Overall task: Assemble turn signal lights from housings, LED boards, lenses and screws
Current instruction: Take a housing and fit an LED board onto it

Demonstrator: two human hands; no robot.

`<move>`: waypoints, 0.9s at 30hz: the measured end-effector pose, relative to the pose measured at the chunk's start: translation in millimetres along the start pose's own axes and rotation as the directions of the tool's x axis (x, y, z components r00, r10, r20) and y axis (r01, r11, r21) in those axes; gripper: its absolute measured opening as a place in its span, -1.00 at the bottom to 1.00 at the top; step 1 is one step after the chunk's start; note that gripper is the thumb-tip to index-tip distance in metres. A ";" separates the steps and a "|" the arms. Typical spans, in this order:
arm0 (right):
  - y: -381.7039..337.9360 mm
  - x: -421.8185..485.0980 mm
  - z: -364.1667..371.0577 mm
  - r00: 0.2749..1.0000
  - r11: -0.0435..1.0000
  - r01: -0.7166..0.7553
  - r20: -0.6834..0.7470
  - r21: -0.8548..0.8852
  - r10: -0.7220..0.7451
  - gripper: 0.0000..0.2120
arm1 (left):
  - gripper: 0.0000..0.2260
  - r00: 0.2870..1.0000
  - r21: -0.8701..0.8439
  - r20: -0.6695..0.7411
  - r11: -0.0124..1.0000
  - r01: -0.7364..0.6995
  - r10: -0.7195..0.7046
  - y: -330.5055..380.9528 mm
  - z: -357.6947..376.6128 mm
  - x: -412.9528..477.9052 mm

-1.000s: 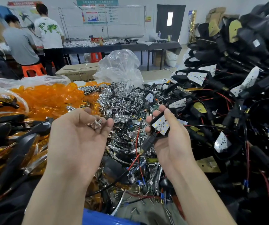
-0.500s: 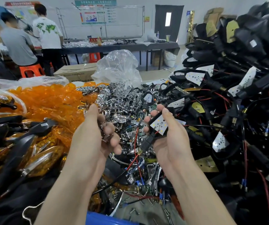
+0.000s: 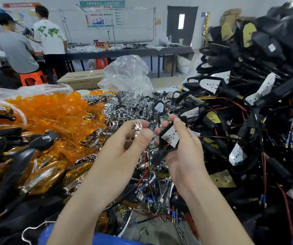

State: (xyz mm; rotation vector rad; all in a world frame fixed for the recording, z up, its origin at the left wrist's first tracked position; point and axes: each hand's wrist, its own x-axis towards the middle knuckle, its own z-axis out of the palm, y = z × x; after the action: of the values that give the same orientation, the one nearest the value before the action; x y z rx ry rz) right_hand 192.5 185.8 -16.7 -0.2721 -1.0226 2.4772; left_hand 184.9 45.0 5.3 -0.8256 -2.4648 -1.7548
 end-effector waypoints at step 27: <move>-12.1 -0.8 4.4 0.999 0.977 -0.032 0.035 0.212 0.025 -0.83 | -0.78 0.995 0.257 0.014 0.962 0.090 -0.097 -10.9 -12.8 -0.3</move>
State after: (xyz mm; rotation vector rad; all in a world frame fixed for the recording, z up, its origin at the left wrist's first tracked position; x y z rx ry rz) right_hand 195.7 190.3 -5.0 -0.1812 -0.7619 2.5980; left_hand 176.9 31.1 0.4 -0.7239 -2.7119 -1.4115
